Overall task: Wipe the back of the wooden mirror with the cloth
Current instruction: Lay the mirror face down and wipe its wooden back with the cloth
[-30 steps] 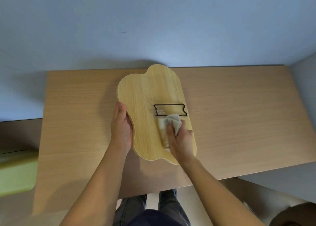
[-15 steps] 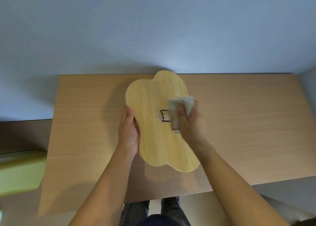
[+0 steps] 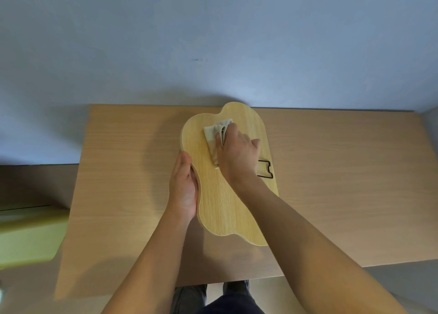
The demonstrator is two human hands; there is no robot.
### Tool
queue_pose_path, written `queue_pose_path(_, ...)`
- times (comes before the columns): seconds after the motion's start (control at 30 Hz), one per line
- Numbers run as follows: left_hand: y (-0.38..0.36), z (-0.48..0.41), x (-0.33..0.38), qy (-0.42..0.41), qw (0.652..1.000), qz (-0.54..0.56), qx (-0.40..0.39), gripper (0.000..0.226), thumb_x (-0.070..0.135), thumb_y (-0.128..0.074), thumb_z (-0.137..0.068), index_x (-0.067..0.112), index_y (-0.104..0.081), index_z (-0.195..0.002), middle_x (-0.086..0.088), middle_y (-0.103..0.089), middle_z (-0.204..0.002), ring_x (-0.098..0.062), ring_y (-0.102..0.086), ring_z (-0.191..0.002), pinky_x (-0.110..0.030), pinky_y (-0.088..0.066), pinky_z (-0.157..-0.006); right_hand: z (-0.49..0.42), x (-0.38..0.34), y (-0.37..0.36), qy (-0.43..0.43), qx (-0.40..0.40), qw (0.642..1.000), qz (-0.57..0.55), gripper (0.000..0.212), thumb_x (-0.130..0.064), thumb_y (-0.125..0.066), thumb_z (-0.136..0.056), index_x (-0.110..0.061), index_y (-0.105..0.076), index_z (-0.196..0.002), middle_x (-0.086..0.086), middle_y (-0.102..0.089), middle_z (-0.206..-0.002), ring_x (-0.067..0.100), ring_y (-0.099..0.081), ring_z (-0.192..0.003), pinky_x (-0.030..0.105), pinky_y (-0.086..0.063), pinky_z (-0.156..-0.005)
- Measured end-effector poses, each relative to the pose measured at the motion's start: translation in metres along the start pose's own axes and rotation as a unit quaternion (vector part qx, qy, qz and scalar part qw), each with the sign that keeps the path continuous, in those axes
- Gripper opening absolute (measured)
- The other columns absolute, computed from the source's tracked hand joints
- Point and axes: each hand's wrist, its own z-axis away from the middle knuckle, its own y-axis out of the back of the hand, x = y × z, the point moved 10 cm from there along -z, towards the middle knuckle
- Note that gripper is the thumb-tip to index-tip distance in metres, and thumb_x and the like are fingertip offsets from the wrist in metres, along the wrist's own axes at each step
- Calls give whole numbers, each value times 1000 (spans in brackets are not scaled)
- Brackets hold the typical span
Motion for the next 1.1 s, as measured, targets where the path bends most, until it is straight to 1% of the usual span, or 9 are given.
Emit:
queue_pose_path(0.1, -1, -2, 3, -1, 1000, -4, 2, 41, 45, -49, -105, 24, -68, -135, 0, -78, -128, -16, -75, -118, -26, -61, -84, -6, -1, 3, -36, -8, 995, -97, 28, -37, -40, -107, -11, -50, -114, -5, -59, -69, 21, -56, -59, 42, -36, -82)
queue_pose_path(0.2, -2, -1, 4, 3, 1000, -11, 1, 39, 45, -49, -107, 26, -70, -133, -2, -79, -126, -21, -74, -119, -28, -61, -86, -10, -32, 14, 19, 0, 986, -168, 28, -39, -39, -106, -13, -47, -110, -4, -63, -70, 24, -59, -58, 41, -35, -80)
queue_pose_path(0.4, -5, -1, 3, 0, 1000, -9, -12, 41, 45, -47, -108, 24, -67, -136, -2, -78, -126, -19, -73, -119, -29, -60, -89, -22, -54, -1, 71, -42, 993, -82, 31, -40, -38, -107, -11, -49, -111, -4, -61, -79, 22, -54, -59, 43, -34, -79)
queue_pose_path(0.53, -4, -1, 4, -9, 1000, -15, -3, 56, 52, -57, -96, 22, -62, -143, 2, -75, -136, -16, -69, -127, -32, -59, -98, -42, -8, -15, 9, -59, 996, -65, 31, -40, -39, -107, -10, -48, -111, 0, -59, -73, 30, -57, -59, 48, -38, -89)
queue_pose_path(0.67, -3, -2, 5, -10, 1000, -20, -5, 64, 52, -55, -92, 22, -56, -149, 5, -72, -140, -13, -66, -131, -34, -53, -106, -52, 75, -22, -130, -65, 988, -58, 32, -42, -37, -106, -13, -47, -115, 6, -59, -85, 31, -65, -85, 42, -36, -79)
queue_pose_path(0.77, -1, -1, 4, -2, 1000, -22, -6, 68, 53, -54, -93, 22, -52, -153, 4, -67, -148, -14, -61, -137, -38, -46, -114, -51, 110, -17, -171, -56, 983, -45, 24, -41, -35, -106, -18, -41, -105, 1, -62, -79, 33, -69, -86, 43, -30, -81)
queue_pose_path(0.9, -1, -2, 2, 2, 1000, -28, -3, 52, 51, -53, -96, 27, -61, -141, 8, -72, -140, -10, -66, -130, -32, -50, -105, -58, 66, 0, -90, -26, 984, -150, 21, -41, -39, -105, -21, -34, -98, -8, -52, -63, 33, -59, -66, 45, -39, -88)
queue_pose_path(1.0, 2, -2, 2, 0, 1000, -30, 8, 42, 44, -46, -106, 26, -62, -140, 6, -73, -139, -13, -67, -131, -39, -47, -112, -47, 2, 10, -9, -25, 968, -250, 22, -45, -40, -102, -23, -36, -97, -12, -51, -58, 29, -59, -55, 44, -45, -80)
queue_pose_path(1.1, 2, -1, 3, -3, 1000, -26, 11, 47, 42, -45, -109, 22, -57, -149, 1, -67, -147, -18, -61, -138, -44, -41, -120, -34, -30, -4, 49, -68, 969, -233, 21, -44, -39, -105, -25, -37, -96, -6, -62, -63, 20, -60, -54, 45, -42, -87)
